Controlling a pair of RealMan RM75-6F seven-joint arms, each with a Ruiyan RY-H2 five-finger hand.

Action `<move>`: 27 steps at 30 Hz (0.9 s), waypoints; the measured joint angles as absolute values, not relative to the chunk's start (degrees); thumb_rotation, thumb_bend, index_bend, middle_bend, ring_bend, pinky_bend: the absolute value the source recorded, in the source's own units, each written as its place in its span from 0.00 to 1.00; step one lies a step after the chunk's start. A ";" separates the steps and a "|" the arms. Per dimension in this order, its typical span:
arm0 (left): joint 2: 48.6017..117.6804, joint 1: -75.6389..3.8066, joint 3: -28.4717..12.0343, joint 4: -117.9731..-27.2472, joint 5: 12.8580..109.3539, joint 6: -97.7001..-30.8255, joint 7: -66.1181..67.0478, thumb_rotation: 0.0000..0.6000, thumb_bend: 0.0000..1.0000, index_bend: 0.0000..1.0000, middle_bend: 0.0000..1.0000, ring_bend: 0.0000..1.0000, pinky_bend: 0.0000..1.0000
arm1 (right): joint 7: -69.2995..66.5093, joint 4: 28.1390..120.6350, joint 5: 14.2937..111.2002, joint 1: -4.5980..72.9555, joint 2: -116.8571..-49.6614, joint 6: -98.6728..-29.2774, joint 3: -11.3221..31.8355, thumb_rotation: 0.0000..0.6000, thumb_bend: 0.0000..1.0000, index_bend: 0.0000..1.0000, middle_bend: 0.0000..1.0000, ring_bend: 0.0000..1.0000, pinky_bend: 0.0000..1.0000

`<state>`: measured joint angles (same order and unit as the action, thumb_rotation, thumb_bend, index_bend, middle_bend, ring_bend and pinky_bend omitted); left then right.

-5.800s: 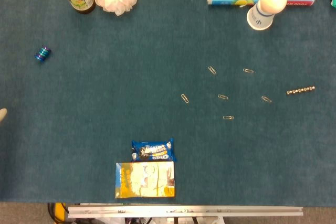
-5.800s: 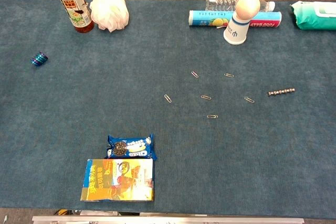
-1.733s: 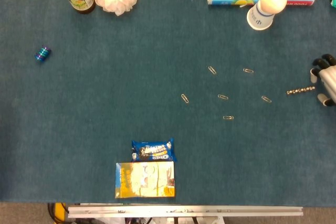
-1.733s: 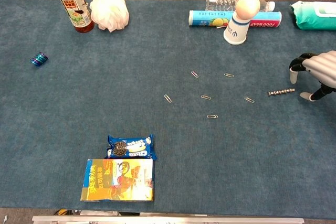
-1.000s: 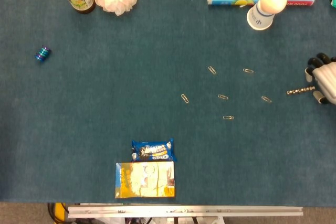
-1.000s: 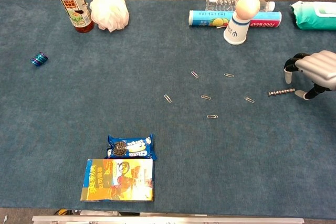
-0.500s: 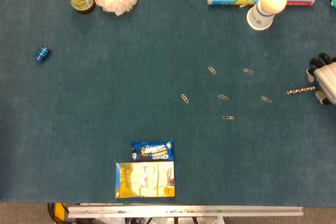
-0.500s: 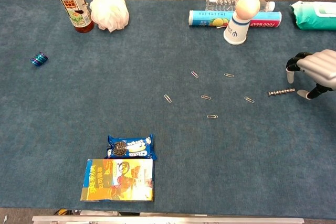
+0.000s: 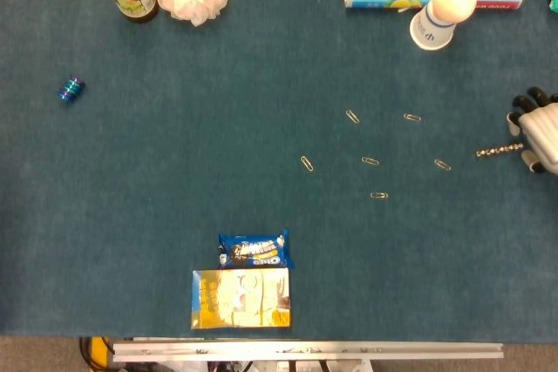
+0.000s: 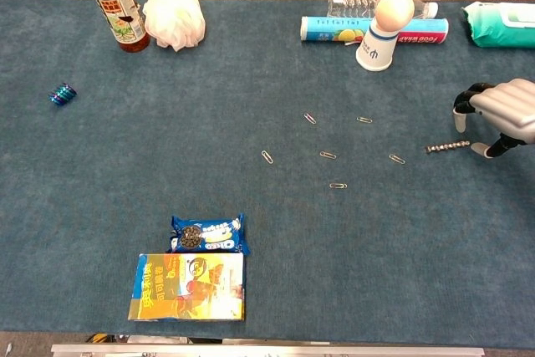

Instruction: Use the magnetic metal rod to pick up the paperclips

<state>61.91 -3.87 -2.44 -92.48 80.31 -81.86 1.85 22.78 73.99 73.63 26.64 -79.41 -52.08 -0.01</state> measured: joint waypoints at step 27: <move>61.89 -3.86 -2.52 -92.37 80.16 -81.84 1.62 1.00 0.12 0.40 0.47 0.39 0.57 | 25.48 73.42 72.52 27.02 -80.97 -52.01 -0.52 1.00 0.28 0.48 0.26 0.14 0.31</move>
<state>61.89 -3.86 -2.52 -92.37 80.16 -81.84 1.62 25.48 73.42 72.52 27.02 -80.97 -52.01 -0.52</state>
